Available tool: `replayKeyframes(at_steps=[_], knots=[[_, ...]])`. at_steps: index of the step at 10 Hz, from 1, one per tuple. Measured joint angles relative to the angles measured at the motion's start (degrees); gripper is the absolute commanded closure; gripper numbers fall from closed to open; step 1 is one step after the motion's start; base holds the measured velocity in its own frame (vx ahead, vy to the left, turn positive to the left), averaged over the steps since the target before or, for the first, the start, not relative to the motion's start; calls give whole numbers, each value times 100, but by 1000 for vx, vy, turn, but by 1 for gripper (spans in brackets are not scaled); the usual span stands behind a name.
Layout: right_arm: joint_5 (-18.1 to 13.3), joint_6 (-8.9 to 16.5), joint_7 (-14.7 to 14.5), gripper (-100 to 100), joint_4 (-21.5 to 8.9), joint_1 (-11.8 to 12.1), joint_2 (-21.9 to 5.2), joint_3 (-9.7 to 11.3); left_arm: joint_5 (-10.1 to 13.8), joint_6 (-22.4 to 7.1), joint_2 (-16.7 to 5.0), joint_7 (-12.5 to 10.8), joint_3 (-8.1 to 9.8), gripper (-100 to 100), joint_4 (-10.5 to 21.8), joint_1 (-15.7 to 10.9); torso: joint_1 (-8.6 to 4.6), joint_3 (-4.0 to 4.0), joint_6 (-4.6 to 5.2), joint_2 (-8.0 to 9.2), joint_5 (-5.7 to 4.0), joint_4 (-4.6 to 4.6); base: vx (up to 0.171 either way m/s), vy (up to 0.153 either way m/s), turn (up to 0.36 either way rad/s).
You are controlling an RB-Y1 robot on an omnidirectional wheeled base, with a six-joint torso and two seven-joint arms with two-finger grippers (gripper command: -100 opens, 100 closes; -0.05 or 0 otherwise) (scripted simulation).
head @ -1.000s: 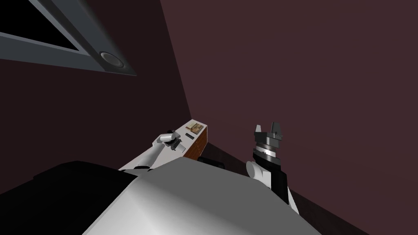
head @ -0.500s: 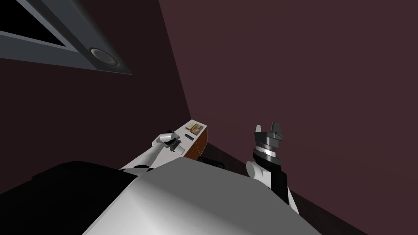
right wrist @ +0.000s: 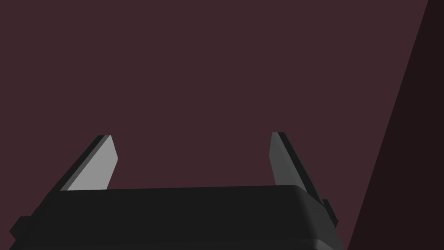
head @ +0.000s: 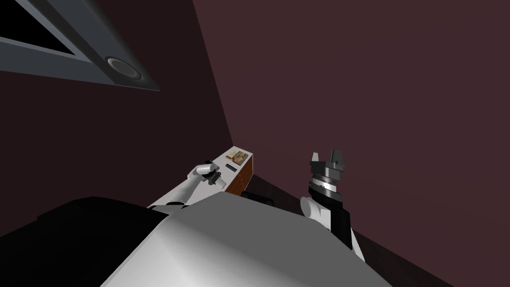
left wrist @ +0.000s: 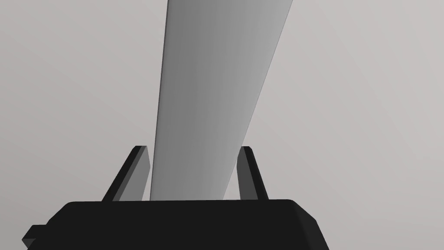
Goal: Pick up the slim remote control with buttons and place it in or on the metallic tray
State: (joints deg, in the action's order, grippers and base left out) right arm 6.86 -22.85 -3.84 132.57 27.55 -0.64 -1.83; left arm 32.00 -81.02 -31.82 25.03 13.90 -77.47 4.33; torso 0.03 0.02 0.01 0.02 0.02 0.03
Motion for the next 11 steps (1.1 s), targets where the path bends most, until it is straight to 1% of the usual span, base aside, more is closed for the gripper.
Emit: replayKeyframes(at_steps=[3, 4, 5, 7, 8, 9, 10, 11], knots=[[0, 0, 0, 0, 0, 0, 0, 0, 0, 0, 0, 6, -3, 100, -2, -2, -1, -2, -4, -3, 0, -1, 0, 0, 0], [0, 0, 0, 0, 0, 0, 0, 0, 0, 0, 1, 4, -2, 0, -2, -2, -1, -2, -3, -3, -1, -1, 0, 0, 0], [0, 0, 0, 0, 0, 0, 0, 0, 0, 0, 1, 4, -2, 100, -2, -2, -1, -2, -3, -3, -1, -1, 1, -17, 40], [0, 0, 0, 0, 0, 0, 0, 0, 70, -189, -86, 2, 71, 100, -187, 13, -15, 0, -4, -1, -6, 1, 1, -24, 30], [0, 0, 0, 0, 0, 0, 0, 0, 73, -211, -92, 1, 78, 0, -197, 11, -11, -1, -2, -1, -4, -1, 0, 0, 0], [0, 0, 0, 0, 0, 0, 0, 0, 73, -209, -91, 0, 77, 100, -196, 11, -7, -1, -2, -2, -3, -1, -43, -11, 24], [0, 0, 0, 0, 0, 0, 0, 0, 88, -139, -199, 101, 105, 100, -86, -77, -4, 7, -4, 9, -9, 5, -52, -23, 18], [0, 0, 0, 0, 0, 0, 0, 0, 87, -114, -267, 154, 134, 100, -122, -99, -12, 13, -3, 18, -8, 8, -61, -33, 30]])
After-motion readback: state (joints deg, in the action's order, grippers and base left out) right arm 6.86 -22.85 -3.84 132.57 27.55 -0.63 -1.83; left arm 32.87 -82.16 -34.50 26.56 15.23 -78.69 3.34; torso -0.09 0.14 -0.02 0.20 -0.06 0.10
